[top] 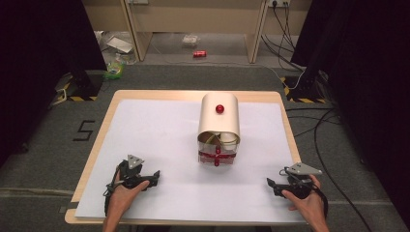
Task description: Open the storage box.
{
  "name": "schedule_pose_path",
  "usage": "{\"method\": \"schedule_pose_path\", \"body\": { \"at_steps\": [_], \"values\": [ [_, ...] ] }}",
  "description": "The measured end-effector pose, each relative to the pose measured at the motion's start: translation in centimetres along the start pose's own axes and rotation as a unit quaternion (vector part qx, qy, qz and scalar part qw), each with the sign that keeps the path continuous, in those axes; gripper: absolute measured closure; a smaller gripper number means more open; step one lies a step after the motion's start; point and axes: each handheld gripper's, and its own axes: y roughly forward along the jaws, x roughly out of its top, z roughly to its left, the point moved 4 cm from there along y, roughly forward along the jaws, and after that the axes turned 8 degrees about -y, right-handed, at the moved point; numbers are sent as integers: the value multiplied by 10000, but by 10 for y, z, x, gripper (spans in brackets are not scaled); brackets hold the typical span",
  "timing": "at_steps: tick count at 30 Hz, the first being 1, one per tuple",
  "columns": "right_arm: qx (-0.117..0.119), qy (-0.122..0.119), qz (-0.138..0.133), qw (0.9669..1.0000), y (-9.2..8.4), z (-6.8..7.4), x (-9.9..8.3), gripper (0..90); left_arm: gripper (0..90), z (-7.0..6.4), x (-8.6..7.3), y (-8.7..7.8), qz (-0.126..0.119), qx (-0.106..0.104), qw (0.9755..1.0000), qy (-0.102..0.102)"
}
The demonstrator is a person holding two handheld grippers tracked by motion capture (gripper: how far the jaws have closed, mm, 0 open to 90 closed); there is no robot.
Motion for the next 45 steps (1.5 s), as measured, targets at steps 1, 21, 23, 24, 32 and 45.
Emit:
{"method": "schedule_pose_path", "body": {
  "at_steps": [1,21,23,24,32,45],
  "values": [
    [-5,-57,-41,10000,0,2,2,157,73,0,0,0,0,1,10000,-1],
    [301,-527,-745,9954,-1,69,43,165,73,0,0,0,0,2,10000,1],
    [415,-603,-782,9943,1,77,47,164,73,0,0,0,-2,2,10000,0],
    [496,-660,-758,9937,3,83,48,165,73,0,0,0,-1,2,10000,1],
    [623,-913,-834,9904,10,100,58,166,72,0,0,0,0,0,10000,0],
    [787,-1098,-1051,9852,17,117,77,177,73,0,0,0,0,0,10000,0]
  ]
}}
